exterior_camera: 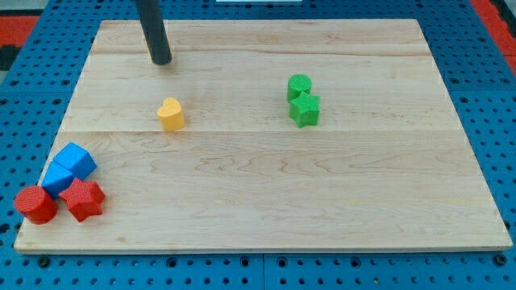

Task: Push yellow heart near yellow hexagon

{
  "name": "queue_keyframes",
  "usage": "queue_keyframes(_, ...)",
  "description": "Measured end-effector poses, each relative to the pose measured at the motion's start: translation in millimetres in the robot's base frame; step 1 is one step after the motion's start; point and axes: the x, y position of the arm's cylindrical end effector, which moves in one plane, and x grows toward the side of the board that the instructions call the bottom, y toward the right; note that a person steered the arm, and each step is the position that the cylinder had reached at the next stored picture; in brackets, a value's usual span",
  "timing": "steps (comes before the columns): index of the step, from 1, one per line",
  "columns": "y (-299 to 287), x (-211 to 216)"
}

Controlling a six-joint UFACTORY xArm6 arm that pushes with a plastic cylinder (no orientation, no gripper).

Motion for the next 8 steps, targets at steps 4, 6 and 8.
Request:
queue_keyframes(4,87,151)
queue_keyframes(6,4,153)
queue_keyframes(8,-40,96)
